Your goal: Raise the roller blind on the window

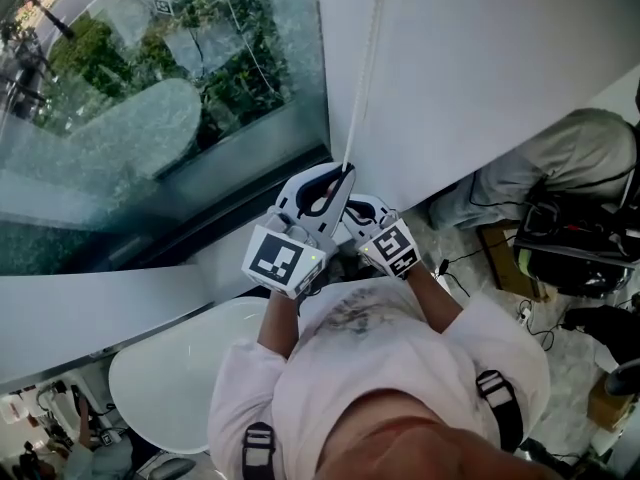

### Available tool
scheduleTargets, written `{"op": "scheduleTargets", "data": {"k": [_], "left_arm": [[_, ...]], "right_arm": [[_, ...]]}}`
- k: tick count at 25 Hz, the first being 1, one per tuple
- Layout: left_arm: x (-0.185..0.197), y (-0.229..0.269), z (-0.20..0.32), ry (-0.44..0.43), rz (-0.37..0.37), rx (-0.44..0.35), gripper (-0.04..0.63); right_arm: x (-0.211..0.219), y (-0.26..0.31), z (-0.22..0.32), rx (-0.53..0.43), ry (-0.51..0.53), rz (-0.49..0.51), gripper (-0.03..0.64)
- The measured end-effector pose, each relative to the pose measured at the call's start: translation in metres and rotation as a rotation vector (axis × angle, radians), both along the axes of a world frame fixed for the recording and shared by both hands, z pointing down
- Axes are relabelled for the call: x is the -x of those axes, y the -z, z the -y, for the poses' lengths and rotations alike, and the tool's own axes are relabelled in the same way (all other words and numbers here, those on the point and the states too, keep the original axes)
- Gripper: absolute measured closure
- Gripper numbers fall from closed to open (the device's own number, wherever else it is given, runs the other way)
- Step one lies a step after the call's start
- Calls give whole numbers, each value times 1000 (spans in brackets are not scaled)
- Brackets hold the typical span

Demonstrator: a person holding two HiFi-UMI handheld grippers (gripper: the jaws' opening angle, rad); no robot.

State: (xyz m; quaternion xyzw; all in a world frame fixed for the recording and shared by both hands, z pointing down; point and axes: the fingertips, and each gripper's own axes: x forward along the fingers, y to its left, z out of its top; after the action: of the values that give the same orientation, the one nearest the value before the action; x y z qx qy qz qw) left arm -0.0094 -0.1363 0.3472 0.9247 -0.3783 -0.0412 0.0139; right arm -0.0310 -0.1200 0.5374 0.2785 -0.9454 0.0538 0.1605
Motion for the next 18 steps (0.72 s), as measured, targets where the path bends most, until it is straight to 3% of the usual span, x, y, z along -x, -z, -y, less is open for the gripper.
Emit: {"op": "scheduleTargets", "data": {"k": [18], "left_arm": [[-2, -60, -2, -2, 21, 116, 578]], "right_arm": [[-5, -62, -6, 97, 1, -88, 555]]}}
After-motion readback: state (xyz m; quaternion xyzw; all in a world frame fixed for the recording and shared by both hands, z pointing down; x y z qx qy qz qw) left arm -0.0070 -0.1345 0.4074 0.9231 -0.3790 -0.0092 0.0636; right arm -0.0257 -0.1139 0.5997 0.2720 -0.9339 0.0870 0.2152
